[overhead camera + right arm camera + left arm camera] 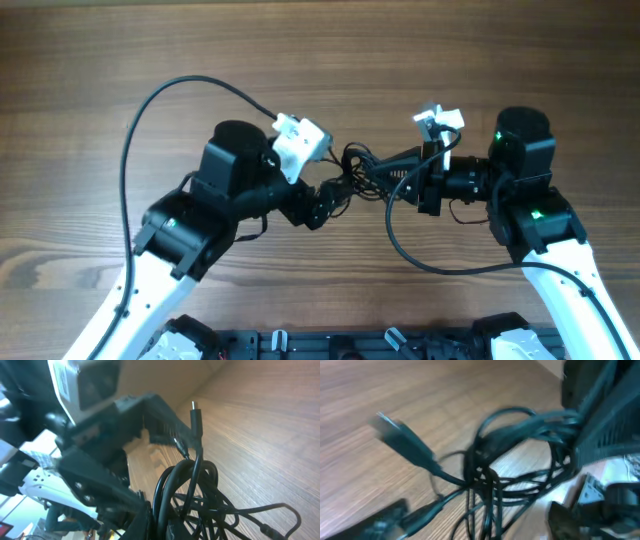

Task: Untangle cables

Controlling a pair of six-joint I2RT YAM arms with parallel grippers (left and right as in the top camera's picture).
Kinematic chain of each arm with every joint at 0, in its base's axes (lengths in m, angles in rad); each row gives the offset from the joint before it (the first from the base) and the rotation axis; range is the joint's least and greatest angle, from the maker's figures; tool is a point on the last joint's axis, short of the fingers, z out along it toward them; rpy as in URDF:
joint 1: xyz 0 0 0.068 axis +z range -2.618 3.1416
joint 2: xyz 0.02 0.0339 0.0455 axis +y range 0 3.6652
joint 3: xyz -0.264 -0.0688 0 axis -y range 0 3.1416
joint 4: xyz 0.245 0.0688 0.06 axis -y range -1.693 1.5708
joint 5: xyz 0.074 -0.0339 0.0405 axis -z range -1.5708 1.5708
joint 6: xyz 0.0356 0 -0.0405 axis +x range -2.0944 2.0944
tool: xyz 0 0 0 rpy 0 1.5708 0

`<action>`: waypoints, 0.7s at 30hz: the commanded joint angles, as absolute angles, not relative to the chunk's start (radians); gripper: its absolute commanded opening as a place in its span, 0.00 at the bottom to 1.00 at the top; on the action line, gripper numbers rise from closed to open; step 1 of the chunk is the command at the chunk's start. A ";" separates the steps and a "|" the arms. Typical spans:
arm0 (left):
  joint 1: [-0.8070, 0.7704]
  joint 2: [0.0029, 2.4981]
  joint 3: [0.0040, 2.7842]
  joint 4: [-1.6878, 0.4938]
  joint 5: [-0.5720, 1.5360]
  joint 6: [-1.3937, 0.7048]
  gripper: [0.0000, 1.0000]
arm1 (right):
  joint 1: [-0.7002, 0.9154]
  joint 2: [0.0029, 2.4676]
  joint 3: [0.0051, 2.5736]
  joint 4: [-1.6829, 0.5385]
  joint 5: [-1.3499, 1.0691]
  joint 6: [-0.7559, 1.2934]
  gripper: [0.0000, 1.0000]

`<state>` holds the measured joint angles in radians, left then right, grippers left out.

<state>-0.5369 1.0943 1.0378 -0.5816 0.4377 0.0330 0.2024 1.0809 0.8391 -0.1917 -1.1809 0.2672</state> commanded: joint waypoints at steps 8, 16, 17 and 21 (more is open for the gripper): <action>-0.542 1.132 1.042 -0.604 0.625 0.072 0.61 | 0.204 1.076 0.863 -0.106 -1.161 0.430 0.06; -0.540 1.126 1.042 -0.567 0.585 0.044 0.04 | 0.202 1.076 0.863 -0.062 -1.132 0.500 0.05; -0.539 1.120 1.042 -0.545 0.586 0.031 0.04 | 0.202 1.076 0.863 -0.080 -1.098 0.500 0.05; -0.509 1.036 1.042 -0.439 0.505 -0.073 0.04 | 0.202 1.076 0.863 -0.213 -0.944 0.500 0.04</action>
<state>-0.5335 1.1091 1.0359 -0.4770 0.5694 0.0120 0.2024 1.0809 0.8425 -0.1837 -1.0439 0.5007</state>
